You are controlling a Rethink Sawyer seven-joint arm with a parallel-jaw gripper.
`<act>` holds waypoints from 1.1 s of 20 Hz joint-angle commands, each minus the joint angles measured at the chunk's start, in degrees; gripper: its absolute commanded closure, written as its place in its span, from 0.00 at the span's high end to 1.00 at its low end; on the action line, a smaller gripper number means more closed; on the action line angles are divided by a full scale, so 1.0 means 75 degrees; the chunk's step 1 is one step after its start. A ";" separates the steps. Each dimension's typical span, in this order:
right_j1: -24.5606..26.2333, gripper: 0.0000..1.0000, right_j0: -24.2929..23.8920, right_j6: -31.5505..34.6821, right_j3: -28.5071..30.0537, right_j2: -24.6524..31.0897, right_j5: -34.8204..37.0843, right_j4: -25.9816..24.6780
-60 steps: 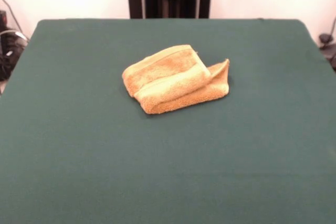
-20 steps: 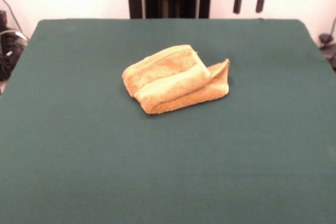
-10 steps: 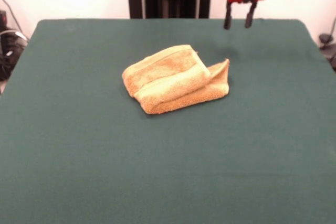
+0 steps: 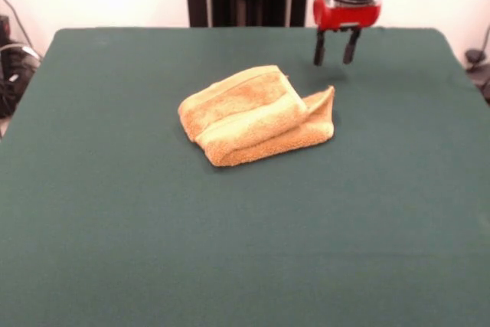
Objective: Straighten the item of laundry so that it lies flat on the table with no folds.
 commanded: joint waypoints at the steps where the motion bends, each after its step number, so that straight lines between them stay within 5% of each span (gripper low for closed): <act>1: 0.0101 1.00 -0.0115 0.1530 -0.0757 0.0211 -0.0266 0.0399; 12: -0.0126 1.00 -0.0099 0.1512 -0.0523 0.0239 -0.0214 0.0303; 22: 0.0512 1.00 -0.0471 0.1437 -0.0907 0.0452 -0.0635 0.0172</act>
